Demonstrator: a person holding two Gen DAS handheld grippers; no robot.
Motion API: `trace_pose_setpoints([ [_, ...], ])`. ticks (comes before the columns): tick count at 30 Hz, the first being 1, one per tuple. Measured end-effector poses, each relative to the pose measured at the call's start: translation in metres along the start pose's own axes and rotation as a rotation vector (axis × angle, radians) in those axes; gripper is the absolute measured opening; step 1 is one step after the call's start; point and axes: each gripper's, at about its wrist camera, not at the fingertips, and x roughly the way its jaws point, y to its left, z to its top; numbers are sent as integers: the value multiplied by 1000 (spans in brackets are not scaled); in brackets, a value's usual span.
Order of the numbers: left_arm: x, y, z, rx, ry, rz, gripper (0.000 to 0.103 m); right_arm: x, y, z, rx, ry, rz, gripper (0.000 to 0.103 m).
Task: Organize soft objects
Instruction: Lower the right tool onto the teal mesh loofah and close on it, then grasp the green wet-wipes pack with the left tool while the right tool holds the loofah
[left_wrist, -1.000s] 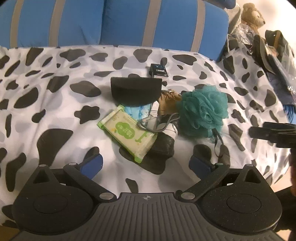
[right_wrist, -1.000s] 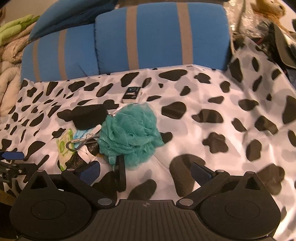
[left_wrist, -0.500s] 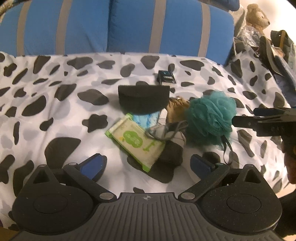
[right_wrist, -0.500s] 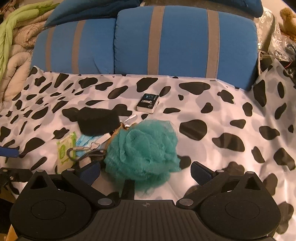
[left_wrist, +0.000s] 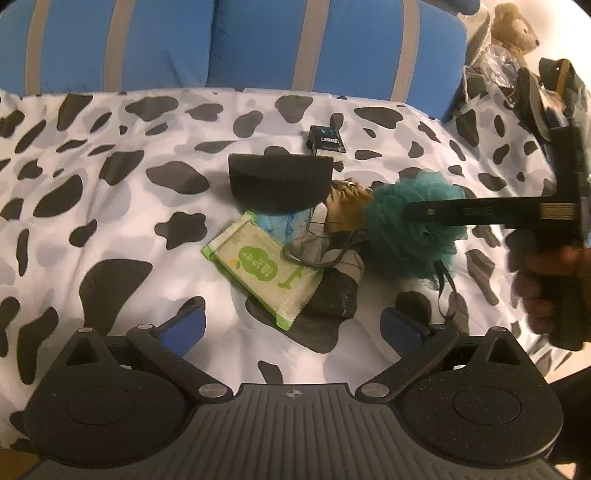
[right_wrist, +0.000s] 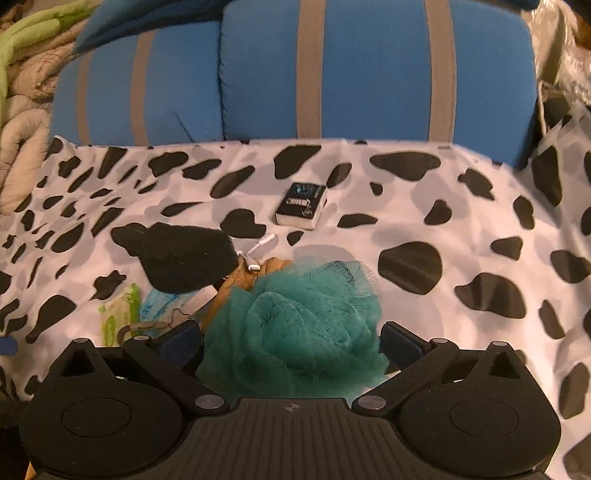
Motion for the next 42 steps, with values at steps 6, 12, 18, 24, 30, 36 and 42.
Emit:
trace_pose_setpoints([
  [6,3,3,1,-16,31,-27,103,34,-1,1,69,97,-14,103],
  [12,7,7,0,-44,64,-47,103,55,-7,-5,151,185,-11,103],
  [18,7,10,2,-85,69,-60,103,47,-3,-9,149,175,-6,89],
  [24,6,11,4,-101,43,-20,103,30,-5,-8,167,130,0,77],
  [30,6,13,8,-115,13,6,103,-2,-1,1,108,35,-25,75],
  [36,8,13,11,-128,-14,17,103,-41,-2,5,75,-55,-35,75],
  [42,19,7,10,-101,6,29,103,-77,-4,-2,51,-110,-45,75],
])
